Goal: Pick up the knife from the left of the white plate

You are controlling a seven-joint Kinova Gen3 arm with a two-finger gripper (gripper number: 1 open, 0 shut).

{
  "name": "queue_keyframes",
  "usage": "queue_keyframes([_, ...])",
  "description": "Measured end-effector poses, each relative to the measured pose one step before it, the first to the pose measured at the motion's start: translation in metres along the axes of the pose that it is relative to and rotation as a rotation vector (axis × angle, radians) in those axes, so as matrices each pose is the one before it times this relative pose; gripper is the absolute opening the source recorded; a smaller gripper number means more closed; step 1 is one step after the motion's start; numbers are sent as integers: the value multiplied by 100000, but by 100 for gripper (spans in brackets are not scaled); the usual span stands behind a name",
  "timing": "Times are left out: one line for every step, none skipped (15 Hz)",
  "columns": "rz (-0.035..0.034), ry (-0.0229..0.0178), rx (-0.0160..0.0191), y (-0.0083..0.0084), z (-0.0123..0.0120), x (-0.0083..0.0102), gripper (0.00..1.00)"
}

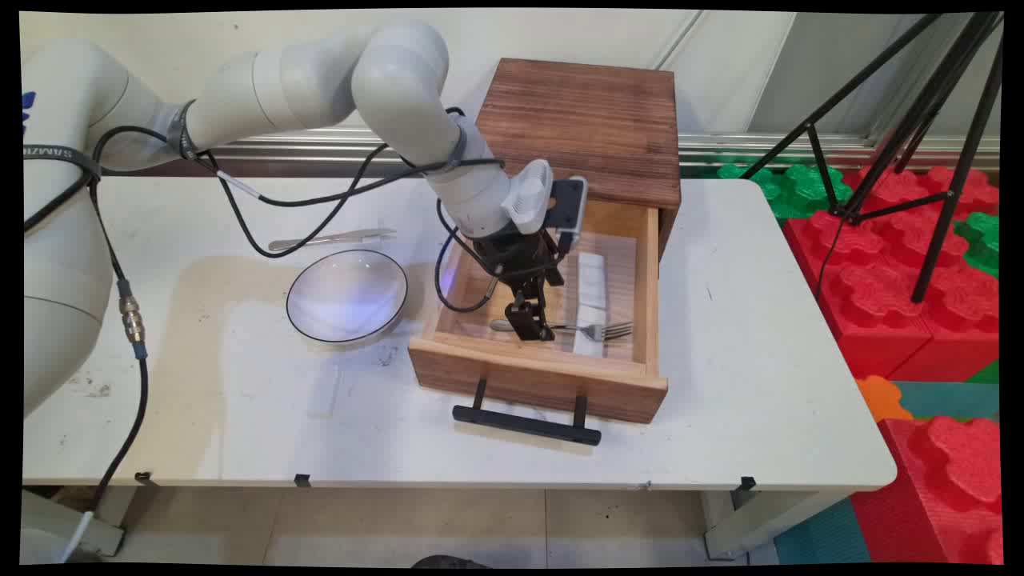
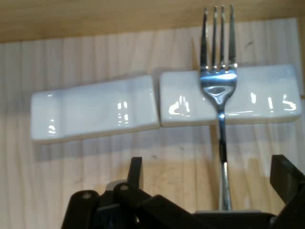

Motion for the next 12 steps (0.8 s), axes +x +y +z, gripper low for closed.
queue_keyframes([-391,513,587,-120,-284,-20,100])
queue_keyframes([-396,529,559,-113,-280,-10,100])
queue_keyframes([-708,732,816,-164,-409,-47,100])
queue_keyframes([-963,831,784,-153,-499,-56,100])
queue_keyframes([-1007,745,646,-124,-492,-67,100])
queue_keyframes([-1046,683,476,-102,-511,-67,100])
queue_keyframes([-1880,1238,730,-134,-1123,-162,100])
queue_keyframes([-1043,717,367,-68,-747,-98,100])
queue_keyframes([-1228,953,472,-49,-1207,-234,100])
queue_keyframes([-824,867,437,-27,-1017,-230,100])
queue_keyframes([-521,531,299,-33,-634,-159,100])
queue_keyframes([-702,621,504,-12,-1044,-322,100])
